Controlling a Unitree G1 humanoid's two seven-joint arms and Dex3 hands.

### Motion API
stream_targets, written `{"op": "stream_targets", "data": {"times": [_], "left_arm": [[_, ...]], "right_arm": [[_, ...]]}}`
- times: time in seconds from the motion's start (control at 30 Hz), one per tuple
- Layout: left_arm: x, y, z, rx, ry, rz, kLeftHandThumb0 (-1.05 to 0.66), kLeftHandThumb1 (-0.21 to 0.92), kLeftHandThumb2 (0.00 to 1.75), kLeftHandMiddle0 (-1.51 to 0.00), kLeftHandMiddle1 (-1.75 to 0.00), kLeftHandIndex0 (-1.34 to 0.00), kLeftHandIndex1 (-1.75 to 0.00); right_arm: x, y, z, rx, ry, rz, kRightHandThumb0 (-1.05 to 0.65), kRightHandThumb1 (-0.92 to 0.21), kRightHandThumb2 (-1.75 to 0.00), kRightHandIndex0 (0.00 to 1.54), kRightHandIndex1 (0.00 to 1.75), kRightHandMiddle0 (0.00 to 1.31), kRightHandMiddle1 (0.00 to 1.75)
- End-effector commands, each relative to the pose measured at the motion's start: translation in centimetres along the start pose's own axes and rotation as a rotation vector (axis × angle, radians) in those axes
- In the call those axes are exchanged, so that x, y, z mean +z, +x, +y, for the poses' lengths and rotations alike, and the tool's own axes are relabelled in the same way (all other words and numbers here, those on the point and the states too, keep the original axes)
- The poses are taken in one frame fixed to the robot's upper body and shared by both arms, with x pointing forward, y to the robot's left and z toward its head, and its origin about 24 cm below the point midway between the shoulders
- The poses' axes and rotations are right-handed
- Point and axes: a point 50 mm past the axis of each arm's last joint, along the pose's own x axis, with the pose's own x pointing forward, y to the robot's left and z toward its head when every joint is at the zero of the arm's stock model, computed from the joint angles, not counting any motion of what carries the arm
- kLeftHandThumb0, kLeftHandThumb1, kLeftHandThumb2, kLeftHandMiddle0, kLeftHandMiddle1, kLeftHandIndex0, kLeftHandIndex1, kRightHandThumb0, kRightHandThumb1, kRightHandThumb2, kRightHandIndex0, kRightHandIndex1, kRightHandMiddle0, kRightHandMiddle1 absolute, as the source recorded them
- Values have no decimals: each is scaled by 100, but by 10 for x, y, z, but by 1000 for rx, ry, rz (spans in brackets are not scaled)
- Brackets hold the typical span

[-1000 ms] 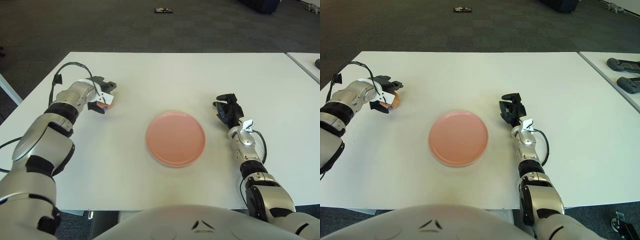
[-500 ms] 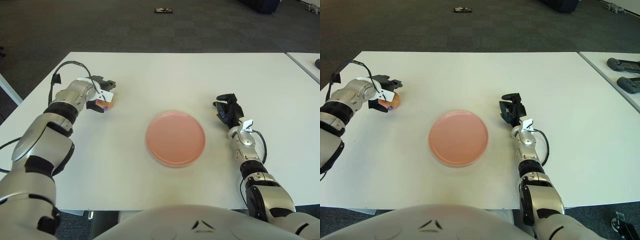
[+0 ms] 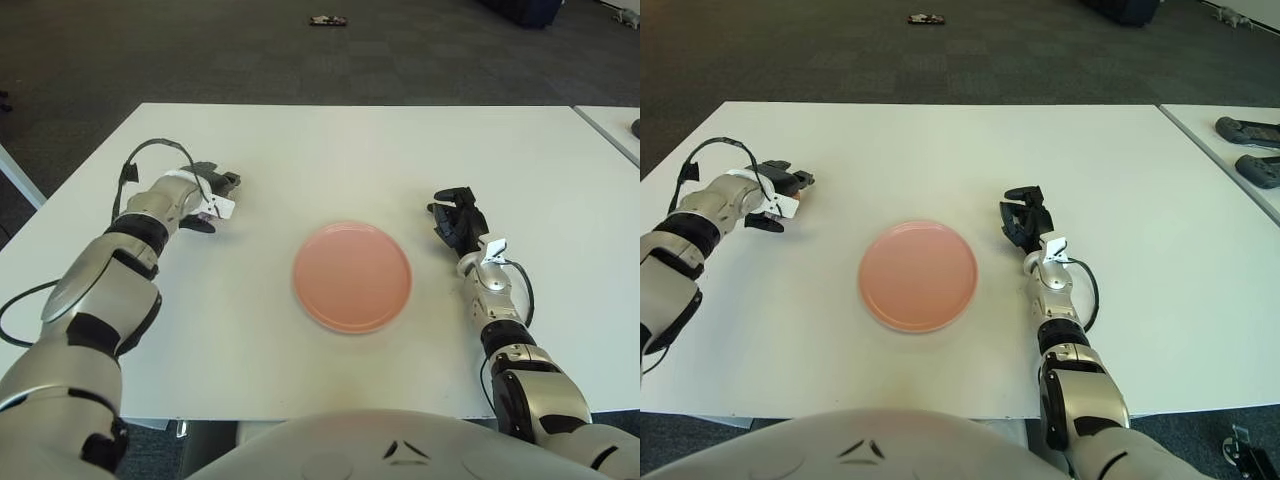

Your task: Put the apple into the plate.

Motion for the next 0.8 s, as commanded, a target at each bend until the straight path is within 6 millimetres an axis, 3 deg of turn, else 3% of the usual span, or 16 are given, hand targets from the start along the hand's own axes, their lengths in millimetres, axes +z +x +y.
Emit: {"op": "stream_targets", "data": {"times": [0.0, 0.23, 0.5, 0.77], "left_arm": [[-7, -2, 2, 10, 1, 13, 8, 2, 128, -2, 0, 0, -31], [-5, -2, -5, 12, -2, -19, -29, 7, 112, -5, -3, 0, -34], [-8, -3, -2, -23, 3, -5, -37, 9, 106, -6, -5, 0, -46], [-7, -1, -8, 4, 57, 6, -55, 24, 93, -7, -6, 0, -47]], "right_arm": [[-32, -19, -1, -8, 10, 161, -35, -92, -47, 34, 123, 25, 169], [-32, -19, -1, -7, 10, 161, -35, -92, -47, 34, 123, 25, 169], [-32, -19, -2, -8, 10, 161, -35, -92, -47, 34, 123, 25, 169], [-32, -19, -2, -8, 10, 161, -35, -92, -47, 34, 123, 25, 169]]}}
